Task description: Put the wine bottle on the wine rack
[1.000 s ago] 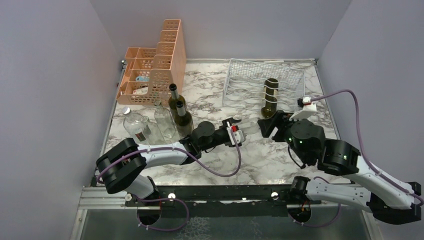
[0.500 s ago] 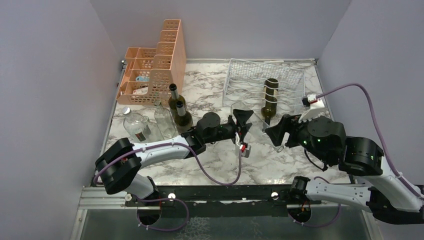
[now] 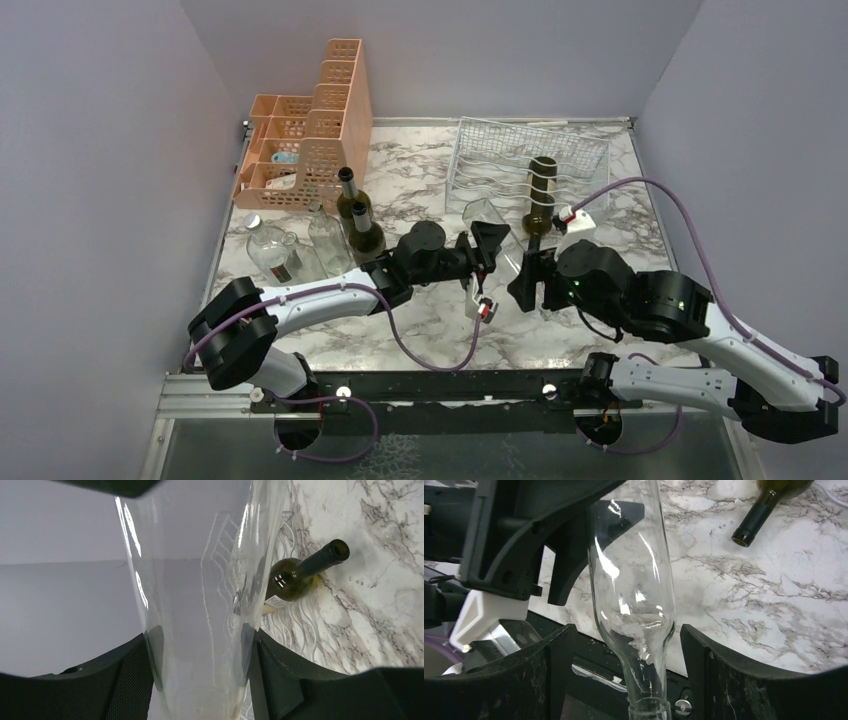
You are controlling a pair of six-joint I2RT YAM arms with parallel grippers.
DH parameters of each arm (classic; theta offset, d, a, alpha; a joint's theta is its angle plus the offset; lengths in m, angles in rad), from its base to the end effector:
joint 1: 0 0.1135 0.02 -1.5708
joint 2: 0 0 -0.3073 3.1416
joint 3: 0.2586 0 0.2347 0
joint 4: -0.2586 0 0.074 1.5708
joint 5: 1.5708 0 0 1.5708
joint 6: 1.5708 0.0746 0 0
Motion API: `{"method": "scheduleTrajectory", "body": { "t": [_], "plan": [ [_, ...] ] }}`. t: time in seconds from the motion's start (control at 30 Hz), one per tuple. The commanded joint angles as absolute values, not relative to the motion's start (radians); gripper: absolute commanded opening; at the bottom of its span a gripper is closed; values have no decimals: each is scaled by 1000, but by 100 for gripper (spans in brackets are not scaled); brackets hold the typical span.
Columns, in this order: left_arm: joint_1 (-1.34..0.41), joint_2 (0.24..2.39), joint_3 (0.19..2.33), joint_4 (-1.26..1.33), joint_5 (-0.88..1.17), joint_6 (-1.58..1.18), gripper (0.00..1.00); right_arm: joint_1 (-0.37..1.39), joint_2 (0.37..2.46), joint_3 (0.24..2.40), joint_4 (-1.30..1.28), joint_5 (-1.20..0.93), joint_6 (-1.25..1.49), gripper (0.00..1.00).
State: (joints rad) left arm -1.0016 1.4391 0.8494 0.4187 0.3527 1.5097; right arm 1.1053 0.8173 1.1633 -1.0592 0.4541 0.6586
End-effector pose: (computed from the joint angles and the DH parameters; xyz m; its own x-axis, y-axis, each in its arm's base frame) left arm 0.1634 -0.3032 0.3173 0.9665 0.2274 -0.1188 0.1510 -0.1297 0.9800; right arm 0.0784 0.0832 0.3787 -0.6326 -0.0341 -0.7737 -0.3376 0.9113 0.2359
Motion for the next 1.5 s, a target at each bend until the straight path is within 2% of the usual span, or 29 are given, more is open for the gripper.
{"method": "scheduleTrajectory", "body": {
  "t": [0.0, 0.13, 0.37, 0.63, 0.73, 0.8, 0.93, 0.97, 1.03, 1.1, 1.17, 1.47],
  "plan": [
    [-1002, 1409, 928, 435, 393, 1585, 0, 1111, 839, 1125, -1016, 446, 717, 78],
    [-1002, 1403, 936, 417, 416, 1588, 0, 1110, 860, 1100, -996, 445, 738, 77],
    [-1002, 1390, 937, 385, 415, 1596, 0, 1109, 869, 1103, -988, 486, 758, 64],
    [-1005, 1393, 948, 344, 430, 1651, 0, 1109, 876, 1087, -929, 504, 680, 63],
    [-1005, 1395, 959, 318, 418, 1661, 0, 1109, 882, 1086, -912, 514, 668, 59],
    [-1005, 1390, 956, 315, 412, 1660, 0, 1110, 875, 1084, -906, 528, 671, 50],
    [-1005, 1382, 950, 310, 412, 1650, 0, 1110, 853, 1069, -870, 553, 675, 20],
    [-1005, 1379, 947, 313, 412, 1643, 5, 1110, 848, 1067, -862, 561, 678, 13],
    [-1005, 1376, 934, 335, 409, 1614, 39, 1110, 840, 1066, -860, 585, 692, 5],
    [-1005, 1378, 940, 353, 394, 1580, 95, 1110, 835, 1065, -868, 616, 711, 1],
    [-1005, 1381, 956, 354, 390, 1534, 99, 1110, 826, 1065, -876, 650, 733, 1],
    [-1008, 1364, 926, 372, 370, 1467, 99, 1111, 789, 1056, -957, 752, 854, 1]
  ]
}}
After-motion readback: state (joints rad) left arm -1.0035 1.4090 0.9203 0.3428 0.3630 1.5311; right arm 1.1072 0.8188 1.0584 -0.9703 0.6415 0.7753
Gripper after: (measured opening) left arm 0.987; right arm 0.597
